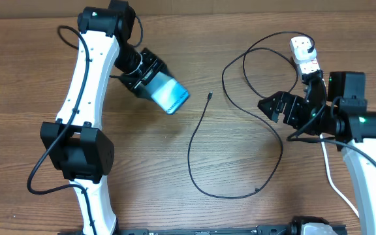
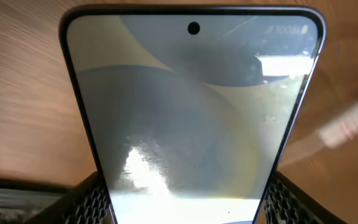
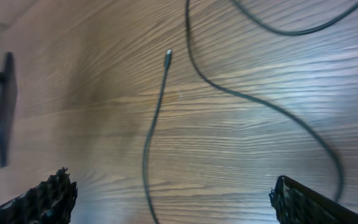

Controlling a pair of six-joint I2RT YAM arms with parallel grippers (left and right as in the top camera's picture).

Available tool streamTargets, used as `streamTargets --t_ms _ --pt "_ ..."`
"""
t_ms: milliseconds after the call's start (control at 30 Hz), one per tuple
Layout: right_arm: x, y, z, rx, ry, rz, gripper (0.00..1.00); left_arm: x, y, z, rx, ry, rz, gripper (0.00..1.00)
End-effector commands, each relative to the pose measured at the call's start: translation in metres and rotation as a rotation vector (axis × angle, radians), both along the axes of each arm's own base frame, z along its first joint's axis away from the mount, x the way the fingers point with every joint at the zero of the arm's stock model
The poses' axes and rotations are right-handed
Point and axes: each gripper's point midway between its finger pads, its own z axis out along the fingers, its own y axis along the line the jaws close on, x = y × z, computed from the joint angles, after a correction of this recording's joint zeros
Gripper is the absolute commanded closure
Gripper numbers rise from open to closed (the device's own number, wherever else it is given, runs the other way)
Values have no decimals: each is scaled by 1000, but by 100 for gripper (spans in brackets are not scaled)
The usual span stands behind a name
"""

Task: Plug charger to phone and switch on socket
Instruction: 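Move the right gripper toward the held phone's bottom edge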

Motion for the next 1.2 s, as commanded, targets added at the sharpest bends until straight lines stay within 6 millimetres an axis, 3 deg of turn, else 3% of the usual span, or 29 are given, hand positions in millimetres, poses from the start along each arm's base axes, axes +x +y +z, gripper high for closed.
streamTargets --t_ms 0,133,367,667,900,1167 --pt "7 18 10 82 -18 53 2 12 50 -6 359 -53 149 96" --pt "19 31 13 125 -21 26 5 11 46 -6 351 -28 238 96" --pt "36 89 28 228 -63 64 6 6 17 -1 187 46 292 96" --pt "40 145 18 305 -14 127 7 0 -10 8 24 106 285 96" --pt "38 189 17 356 -32 211 21 -1 -12 9 19 112 283 96" --pt "40 212 10 387 3 185 32 -4 -14 9 22 120 275 96"
